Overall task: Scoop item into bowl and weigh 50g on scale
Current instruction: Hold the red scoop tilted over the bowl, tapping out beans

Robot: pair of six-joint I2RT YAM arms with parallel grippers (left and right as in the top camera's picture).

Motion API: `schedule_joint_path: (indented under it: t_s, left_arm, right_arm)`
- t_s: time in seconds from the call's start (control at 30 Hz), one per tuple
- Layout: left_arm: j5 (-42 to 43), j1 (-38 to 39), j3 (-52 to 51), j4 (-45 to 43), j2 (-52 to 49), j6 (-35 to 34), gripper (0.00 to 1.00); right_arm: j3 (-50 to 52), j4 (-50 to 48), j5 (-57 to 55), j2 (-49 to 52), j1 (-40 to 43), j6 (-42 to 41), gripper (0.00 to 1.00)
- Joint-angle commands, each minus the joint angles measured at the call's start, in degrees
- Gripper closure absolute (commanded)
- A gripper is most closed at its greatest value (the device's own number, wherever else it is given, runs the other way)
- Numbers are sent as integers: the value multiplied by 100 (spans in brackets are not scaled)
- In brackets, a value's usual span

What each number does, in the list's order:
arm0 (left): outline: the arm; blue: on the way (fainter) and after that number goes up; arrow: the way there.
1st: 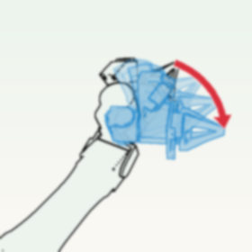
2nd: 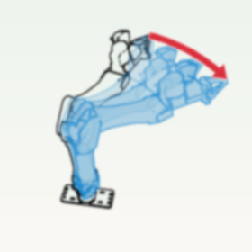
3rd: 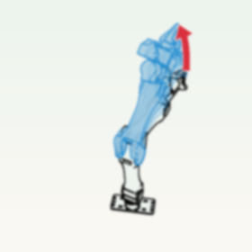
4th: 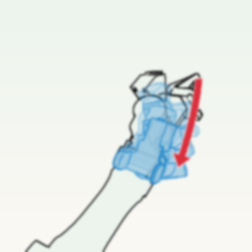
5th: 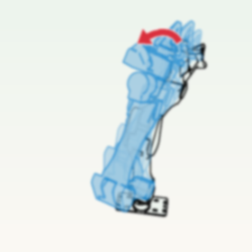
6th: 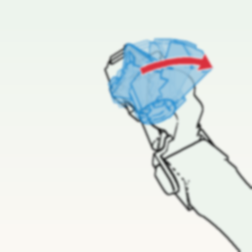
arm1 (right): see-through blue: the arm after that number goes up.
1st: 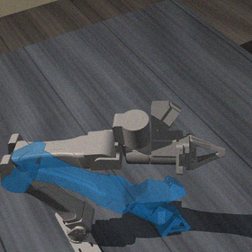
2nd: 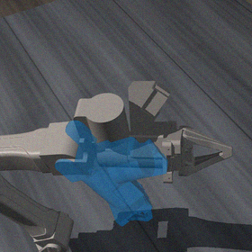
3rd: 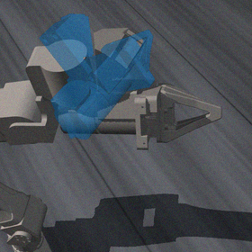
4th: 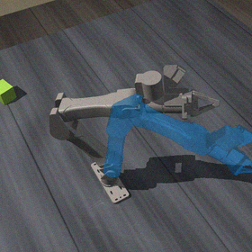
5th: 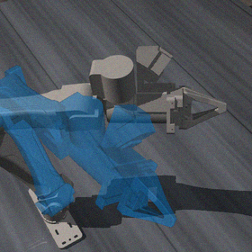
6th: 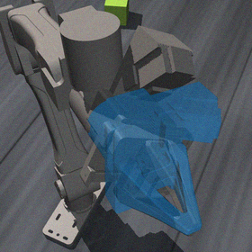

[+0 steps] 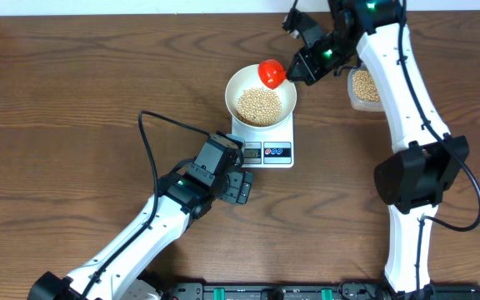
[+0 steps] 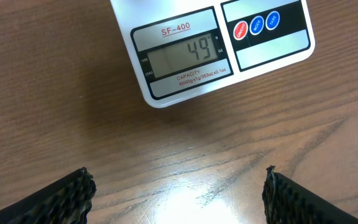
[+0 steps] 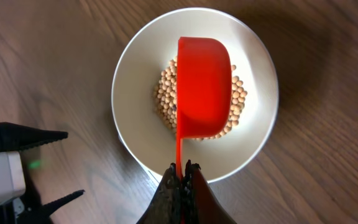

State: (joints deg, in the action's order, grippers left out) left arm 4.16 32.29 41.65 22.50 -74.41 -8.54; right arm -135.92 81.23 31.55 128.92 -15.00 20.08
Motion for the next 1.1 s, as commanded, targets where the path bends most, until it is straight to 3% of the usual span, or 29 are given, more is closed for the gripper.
schedule_joint_path:
  t_s: [0.0, 1.07]
  left_arm:
    - [-28, -24, -9, 15, 68, 59, 11]
    - [-28, -24, -9, 15, 70, 59, 11]
  right_arm:
    - [-120, 46, 315, -208, 42, -31, 99]
    - [-120, 66, 79, -208, -94, 76, 99]
